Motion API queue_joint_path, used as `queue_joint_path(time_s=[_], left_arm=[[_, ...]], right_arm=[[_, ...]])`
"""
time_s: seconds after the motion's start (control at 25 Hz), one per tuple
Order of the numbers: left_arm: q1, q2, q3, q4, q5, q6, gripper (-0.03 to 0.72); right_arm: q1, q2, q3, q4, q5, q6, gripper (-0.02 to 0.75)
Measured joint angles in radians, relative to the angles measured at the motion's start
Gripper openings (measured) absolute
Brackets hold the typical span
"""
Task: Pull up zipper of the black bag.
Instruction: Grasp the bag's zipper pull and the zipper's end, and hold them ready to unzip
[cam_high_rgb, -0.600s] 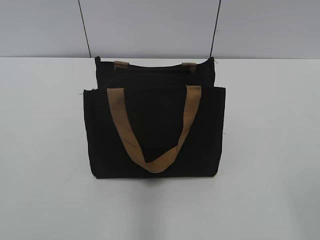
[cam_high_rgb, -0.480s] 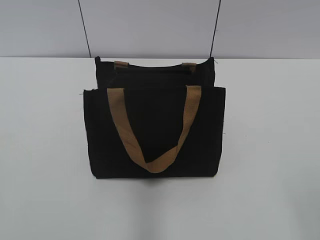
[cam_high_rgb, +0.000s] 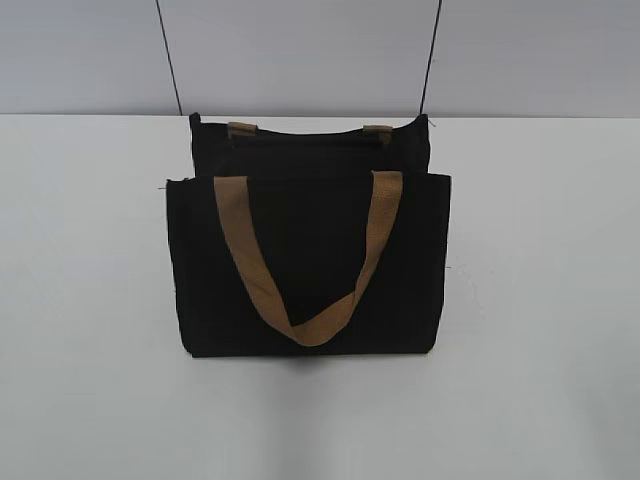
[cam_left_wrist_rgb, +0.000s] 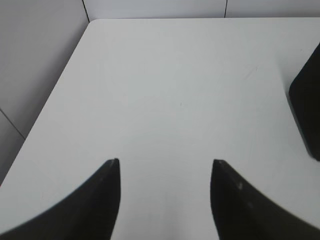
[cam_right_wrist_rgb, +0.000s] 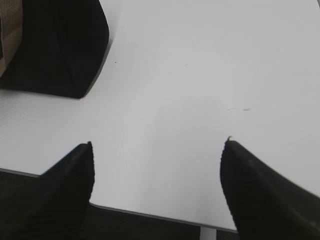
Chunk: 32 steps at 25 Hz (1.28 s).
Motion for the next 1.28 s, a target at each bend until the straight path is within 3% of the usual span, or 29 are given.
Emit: queue_joint_path(time_s=[0.4, 0.56, 0.72, 1.0, 1.12, 1.28], left_arm=[[0.0, 0.0, -0.022, -0.009, -0.077, 0.0, 0.413], [0.0, 0.005, -0.013, -0.02, -0.425, 0.0, 0.416], [0.0, 0.107, 0.105, -0.036, -0.788, 0.0, 0.416], [-0.002, 0.517, 0.323, -0.034, -1.349, -0.006, 0.416], [-0.022, 0.761, 0.329, 0.044, -1.544, -0.026, 0.416], [-0.045, 1.118, 0.294, 0.257, -1.753, -0.148, 0.416]], right_arm=[[0.0, 0.0, 0.0, 0.0, 0.0, 0.0, 0.596], [0.0, 0.0, 0.0, 0.0, 0.0, 0.0, 0.596], [0.0, 0.0, 0.0, 0.0, 0.0, 0.0, 0.596], [0.0, 0.0, 0.0, 0.0, 0.0, 0.0, 0.596], [0.0, 0.0, 0.0, 0.0, 0.0, 0.0, 0.596], [0.0, 0.0, 0.0, 0.0, 0.0, 0.0, 0.596]])
